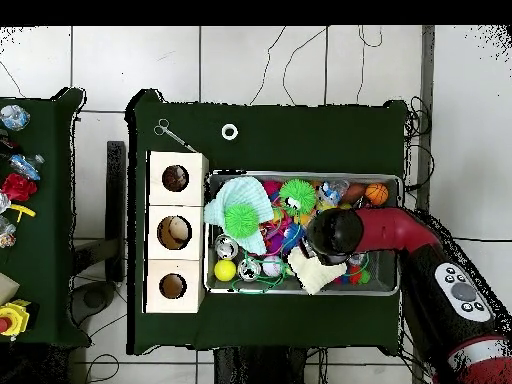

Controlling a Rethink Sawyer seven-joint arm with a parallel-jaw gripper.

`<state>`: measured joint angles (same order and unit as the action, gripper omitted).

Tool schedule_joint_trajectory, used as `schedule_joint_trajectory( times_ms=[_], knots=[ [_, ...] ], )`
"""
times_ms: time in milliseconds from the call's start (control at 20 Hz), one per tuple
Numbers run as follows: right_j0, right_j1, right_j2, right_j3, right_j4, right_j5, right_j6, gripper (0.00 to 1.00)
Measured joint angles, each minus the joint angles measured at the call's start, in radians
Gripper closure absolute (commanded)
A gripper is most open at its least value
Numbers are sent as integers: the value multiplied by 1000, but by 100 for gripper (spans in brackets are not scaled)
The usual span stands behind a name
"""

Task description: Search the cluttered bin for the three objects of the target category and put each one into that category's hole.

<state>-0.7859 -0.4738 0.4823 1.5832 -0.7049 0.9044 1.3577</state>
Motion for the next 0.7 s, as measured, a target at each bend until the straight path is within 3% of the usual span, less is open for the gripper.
schedule_joint_trajectory(
  times_ms=[350, 700],
  knots=[
    [34, -102, 0, 0, 59, 49, 0, 100],
    [105, -213, 2, -24, 160, 170, 0, 100]
  ],
)
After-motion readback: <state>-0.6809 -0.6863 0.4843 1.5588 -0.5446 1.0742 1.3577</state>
